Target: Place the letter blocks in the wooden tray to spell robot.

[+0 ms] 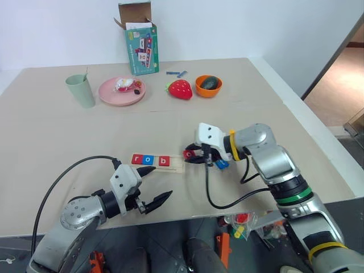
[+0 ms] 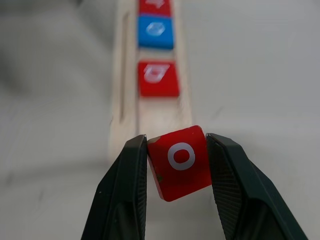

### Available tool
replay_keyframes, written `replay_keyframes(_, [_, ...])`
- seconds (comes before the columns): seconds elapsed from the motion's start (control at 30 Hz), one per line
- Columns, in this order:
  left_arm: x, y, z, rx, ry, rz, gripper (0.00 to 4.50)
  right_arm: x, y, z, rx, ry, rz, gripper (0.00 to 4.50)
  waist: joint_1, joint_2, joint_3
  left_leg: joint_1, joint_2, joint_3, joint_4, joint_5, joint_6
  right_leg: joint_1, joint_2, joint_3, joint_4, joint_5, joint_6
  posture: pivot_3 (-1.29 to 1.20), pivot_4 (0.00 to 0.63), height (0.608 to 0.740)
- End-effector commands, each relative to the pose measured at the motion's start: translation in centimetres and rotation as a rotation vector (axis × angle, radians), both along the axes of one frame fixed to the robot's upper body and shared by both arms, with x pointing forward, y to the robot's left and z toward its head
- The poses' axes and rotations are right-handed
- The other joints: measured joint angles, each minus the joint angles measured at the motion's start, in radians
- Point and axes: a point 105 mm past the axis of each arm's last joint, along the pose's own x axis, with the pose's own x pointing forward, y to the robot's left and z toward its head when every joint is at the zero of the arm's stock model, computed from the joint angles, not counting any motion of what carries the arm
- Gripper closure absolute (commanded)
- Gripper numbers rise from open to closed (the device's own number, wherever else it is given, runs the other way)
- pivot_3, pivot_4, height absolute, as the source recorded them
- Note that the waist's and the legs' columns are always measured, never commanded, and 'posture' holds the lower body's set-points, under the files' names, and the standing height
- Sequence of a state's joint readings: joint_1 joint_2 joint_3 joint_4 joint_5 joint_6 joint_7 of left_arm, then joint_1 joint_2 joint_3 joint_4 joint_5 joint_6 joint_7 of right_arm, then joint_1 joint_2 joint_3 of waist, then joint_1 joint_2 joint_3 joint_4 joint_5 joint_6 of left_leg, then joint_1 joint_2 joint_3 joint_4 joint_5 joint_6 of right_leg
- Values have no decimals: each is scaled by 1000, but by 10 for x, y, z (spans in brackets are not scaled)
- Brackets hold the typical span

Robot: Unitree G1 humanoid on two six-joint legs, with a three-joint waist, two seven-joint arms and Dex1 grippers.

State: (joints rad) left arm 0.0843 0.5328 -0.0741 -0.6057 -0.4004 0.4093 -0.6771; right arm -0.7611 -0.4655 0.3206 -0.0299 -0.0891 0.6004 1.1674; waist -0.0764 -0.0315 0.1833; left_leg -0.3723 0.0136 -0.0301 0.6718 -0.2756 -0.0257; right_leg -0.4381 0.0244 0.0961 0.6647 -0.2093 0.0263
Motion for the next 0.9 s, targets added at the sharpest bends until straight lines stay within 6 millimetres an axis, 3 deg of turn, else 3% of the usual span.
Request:
replay_keyframes(0.03, [1, -2, 8, -6, -40, -17, 0, 4, 12, 9, 15, -41, -77, 3306, 0, 0, 0, 0, 0, 0, 0, 0, 0, 0, 0, 0, 0, 0, 0, 0, 150, 740])
replay_keyframes(0.3, [3, 1, 7, -19, -30, 0, 0, 3, 20, 1, 26, 3, -150, 3306, 0, 0, 0, -2, -1, 1, -1, 0, 0, -1, -1, 1, -1, -1, 1, 0, 150, 740])
replay_keyframes(0.6, [5, 1, 9, -22, -38, 11, 0, -11, 36, -2, 46, 40, -116, 3306, 0, 0, 0, -2, 0, 0, -1, 0, 0, -1, -1, 0, 0, -1, 1, 0, 150, 740])
replay_keyframes(0.9, [7, 0, 15, -40, -50, 18, 0, -8, 38, -8, 33, 42, -138, 3306, 0, 0, 0, -2, 0, 0, -1, 0, 0, -1, -1, 0, -1, -1, 1, 0, 150, 740])
